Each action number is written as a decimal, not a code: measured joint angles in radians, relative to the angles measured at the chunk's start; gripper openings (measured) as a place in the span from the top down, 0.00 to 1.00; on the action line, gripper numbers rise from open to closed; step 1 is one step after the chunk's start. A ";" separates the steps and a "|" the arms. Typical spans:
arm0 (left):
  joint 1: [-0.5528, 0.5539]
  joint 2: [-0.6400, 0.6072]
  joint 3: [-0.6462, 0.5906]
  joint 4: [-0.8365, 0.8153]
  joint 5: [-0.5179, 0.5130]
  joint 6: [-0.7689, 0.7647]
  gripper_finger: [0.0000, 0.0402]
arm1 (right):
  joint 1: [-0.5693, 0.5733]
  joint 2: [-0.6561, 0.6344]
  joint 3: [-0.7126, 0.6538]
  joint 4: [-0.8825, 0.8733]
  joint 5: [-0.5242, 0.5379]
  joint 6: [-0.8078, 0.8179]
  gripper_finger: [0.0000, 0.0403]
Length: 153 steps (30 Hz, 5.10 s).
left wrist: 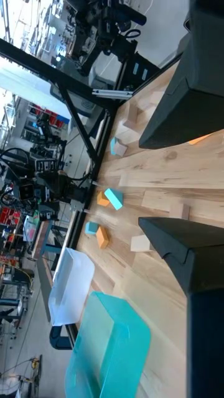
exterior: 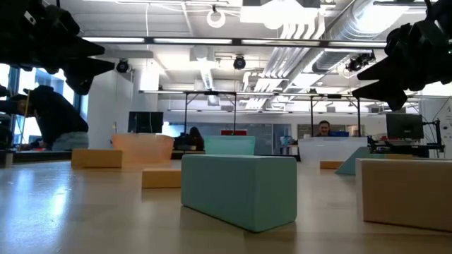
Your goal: Sort & place blocks by color
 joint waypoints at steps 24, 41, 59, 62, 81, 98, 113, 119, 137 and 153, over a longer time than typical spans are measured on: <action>0.000 0.000 0.000 0.000 0.000 0.000 0.55 | 0.000 0.000 0.000 0.000 0.000 -0.001 0.43; 0.000 0.000 0.000 0.000 0.000 0.000 0.55 | 0.000 0.000 0.000 0.000 0.000 0.018 0.43; 0.000 0.000 0.000 0.000 0.000 0.000 0.55 | 0.000 0.000 -0.003 0.478 0.206 0.135 0.43; 0.000 0.000 0.000 0.000 0.000 0.000 0.55 | 0.000 0.000 -0.002 0.585 0.219 0.043 0.43; 0.000 0.000 0.000 0.000 0.000 -0.132 0.55 | 0.000 0.287 0.364 0.412 0.214 -0.059 0.43; 0.000 0.000 0.000 0.001 0.000 -0.139 0.55 | 0.000 0.757 0.777 0.204 0.189 -0.197 0.43; 0.000 0.000 0.000 0.001 0.000 -0.140 0.55 | -0.062 1.132 1.017 -0.023 0.093 -0.348 0.42; 0.000 0.000 0.000 0.001 0.000 -0.143 0.55 | -0.109 1.270 1.069 -0.098 -0.082 -0.348 0.42; 0.000 0.000 0.000 0.000 0.000 -0.143 0.55 | -0.147 1.644 1.086 -0.108 -0.303 -0.550 0.42; 0.000 0.000 0.000 0.000 0.000 -0.175 0.55 | -0.146 1.843 1.086 -0.089 -0.331 -0.659 0.42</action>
